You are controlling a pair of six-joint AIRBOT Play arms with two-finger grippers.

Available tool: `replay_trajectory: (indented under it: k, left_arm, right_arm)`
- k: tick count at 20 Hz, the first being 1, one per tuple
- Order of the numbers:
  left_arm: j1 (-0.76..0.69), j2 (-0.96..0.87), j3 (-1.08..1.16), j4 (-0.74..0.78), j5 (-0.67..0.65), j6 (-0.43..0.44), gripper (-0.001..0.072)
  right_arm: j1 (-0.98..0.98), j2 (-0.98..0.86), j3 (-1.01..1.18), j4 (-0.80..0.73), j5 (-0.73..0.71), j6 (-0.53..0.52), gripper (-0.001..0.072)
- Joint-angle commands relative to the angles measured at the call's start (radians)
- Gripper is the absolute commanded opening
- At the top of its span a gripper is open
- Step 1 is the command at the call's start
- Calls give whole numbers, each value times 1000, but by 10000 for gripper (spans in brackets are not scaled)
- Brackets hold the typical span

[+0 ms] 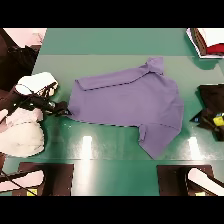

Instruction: Fold the shirts.

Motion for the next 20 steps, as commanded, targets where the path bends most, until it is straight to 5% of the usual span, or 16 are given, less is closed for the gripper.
replay_trajectory:
  k: [1, 7, 9, 11, 15, 20]
  left_arm:
    - [0, 1, 73, -34, -17, 0, 23]
    - [0, 3, 91, -41, -23, -2, 24]
    - [0, 11, 91, -44, -21, -2, 23]
    - [0, 32, 92, -52, -16, -2, 22]
    - [0, 180, 203, -51, 49, -31, 22]
    - [0, 324, 663, -53, 84, -80, 23]
  right_arm:
    - [-59, -47, -142, 69, -57, -39, 406]
    - [61, -96, -179, 190, -142, -68, 404]
    - [107, -100, -179, 188, -143, -69, 279]
    - [148, -82, -178, 190, -144, -98, 18]
    - [175, 69, -22, 200, -179, -85, 18]
    - [175, 244, 500, 199, -354, -19, 18]
